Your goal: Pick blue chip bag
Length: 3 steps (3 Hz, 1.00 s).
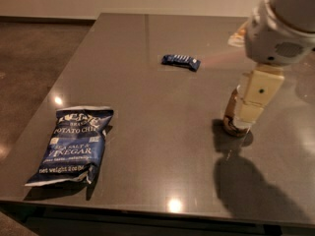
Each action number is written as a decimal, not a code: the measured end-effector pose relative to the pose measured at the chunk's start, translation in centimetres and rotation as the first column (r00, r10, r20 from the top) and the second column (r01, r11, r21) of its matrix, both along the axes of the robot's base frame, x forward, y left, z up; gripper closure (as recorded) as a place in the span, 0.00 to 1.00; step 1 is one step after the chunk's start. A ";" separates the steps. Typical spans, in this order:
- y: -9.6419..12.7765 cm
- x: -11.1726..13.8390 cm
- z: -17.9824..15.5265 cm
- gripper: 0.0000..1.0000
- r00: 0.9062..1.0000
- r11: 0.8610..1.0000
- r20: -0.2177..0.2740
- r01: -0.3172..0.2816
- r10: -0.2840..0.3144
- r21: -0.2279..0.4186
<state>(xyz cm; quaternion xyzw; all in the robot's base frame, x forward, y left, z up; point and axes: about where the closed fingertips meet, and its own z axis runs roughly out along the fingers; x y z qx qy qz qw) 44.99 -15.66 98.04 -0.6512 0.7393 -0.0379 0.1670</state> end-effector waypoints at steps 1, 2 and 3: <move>4.8 1.2 -0.6 0.00 0.995 0.995 -0.002 -0.099 0.099 -0.021; 9.9 2.0 -1.5 0.00 0.979 0.978 -0.017 -0.205 0.204 -0.045; 15.0 2.2 -2.4 0.00 0.949 0.947 -0.039 -0.316 0.314 -0.056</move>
Offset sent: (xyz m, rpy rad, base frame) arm 0.0299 0.1682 -0.0317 -0.0858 0.0479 0.3599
